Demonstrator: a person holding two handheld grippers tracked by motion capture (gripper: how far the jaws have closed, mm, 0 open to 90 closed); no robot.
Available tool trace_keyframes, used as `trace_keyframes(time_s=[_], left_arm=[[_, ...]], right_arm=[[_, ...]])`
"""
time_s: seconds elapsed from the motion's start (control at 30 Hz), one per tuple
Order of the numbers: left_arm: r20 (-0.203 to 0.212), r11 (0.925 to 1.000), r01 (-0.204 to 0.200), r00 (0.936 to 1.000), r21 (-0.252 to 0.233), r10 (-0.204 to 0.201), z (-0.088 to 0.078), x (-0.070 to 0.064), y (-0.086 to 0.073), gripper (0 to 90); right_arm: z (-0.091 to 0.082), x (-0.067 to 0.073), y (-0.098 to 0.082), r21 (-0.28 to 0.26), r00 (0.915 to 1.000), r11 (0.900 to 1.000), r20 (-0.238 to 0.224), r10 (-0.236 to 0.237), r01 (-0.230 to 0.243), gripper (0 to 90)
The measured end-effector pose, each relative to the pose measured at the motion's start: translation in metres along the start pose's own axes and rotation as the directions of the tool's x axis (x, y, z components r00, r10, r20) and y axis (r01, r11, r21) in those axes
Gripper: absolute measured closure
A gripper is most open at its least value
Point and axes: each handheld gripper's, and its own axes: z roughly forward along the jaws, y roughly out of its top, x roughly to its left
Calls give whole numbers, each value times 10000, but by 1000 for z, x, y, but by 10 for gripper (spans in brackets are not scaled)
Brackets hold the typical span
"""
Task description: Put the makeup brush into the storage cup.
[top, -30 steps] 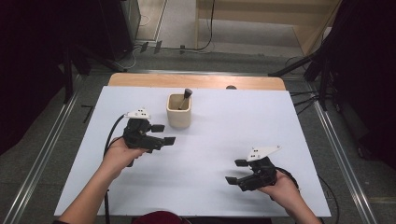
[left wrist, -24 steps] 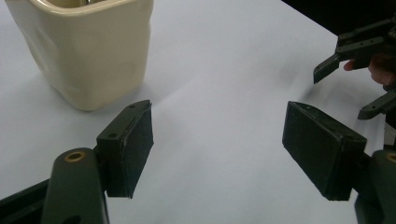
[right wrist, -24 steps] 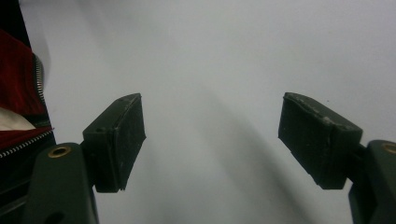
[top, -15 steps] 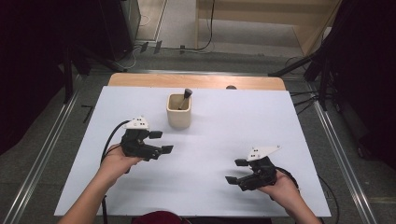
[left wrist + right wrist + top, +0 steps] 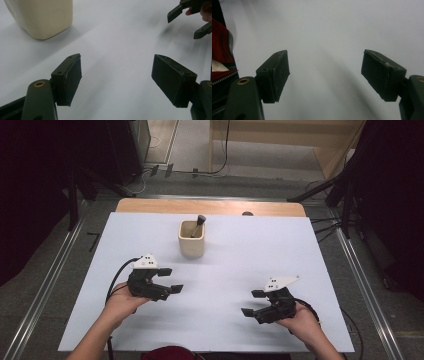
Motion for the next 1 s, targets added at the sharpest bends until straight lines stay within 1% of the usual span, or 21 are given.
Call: trace_keyframes(time_s=[0.07, 0.13, 0.17, 0.27, 0.33, 0.5, 0.6, 0.67, 0.77, 0.87, 0.93, 1.0], left_arm=[[-96, 9998, -181, 9998, 102, 182, 1, -1, -3, 247], [-90, 9995, -260, 9996, 178, 262, 1, -2, -5, 247], [-75, 9996, -233, 9997, 161, 235, 1, -2, -6, 247], [-71, 9992, -336, 9994, 224, 338, 1, -3, -9, 246], [-69, 9993, -302, 9995, 241, 304, 0, -3, -10, 245], [-94, 9990, -324, 9994, 293, 327, -3, -3, -14, 245], [-114, 9985, -402, 9991, 370, 407, -5, -2, -16, 245], [-122, 9984, -367, 9992, 419, 372, -6, -3, -18, 245], [-125, 9977, -474, 9988, 478, 481, -7, -3, -19, 245], [-242, 9966, -578, 9979, 595, 593, -9, -4, -21, 246], [-209, 9960, -655, 9975, 613, 669, -10, -4, -23, 245], [-202, 9962, -619, 9978, 612, 633, -10, -4, -24, 246]], right_arm=[[0, 0, 0, -15, 10000, 10000, -9, -18, 18, 236], [0, -1, 0, -30, 10000, 10000, 11, 10, -10, 236], [0, -1, 0, -32, 10000, 10000, 6, 8, -8, 236], [0, -1, 0, -25, 10000, 10000, 11, 1, -1, 236], [0, -1, 0, -14, 10000, 10000, 14, 46, -46, 236], [0, -2, 0, -53, 10000, 10000, 31, 77, -77, 235], [0, -2, 0, -66, 10000, 9999, 51, 82, -82, 235], [0, -2, 0, -92, 9999, 9999, 77, 73, -72, 235], [0, -3, 0, -110, 9998, 9999, 115, 130, -128, 234], [0, -3, 0, -140, 9998, 9998, 128, 154, -152, 233], [0, -3, 0, -137, 9997, 9997, 135, 190, -188, 233], [0, -4, 0, -157, 9998, 9997, 138, 174, -171, 233]])
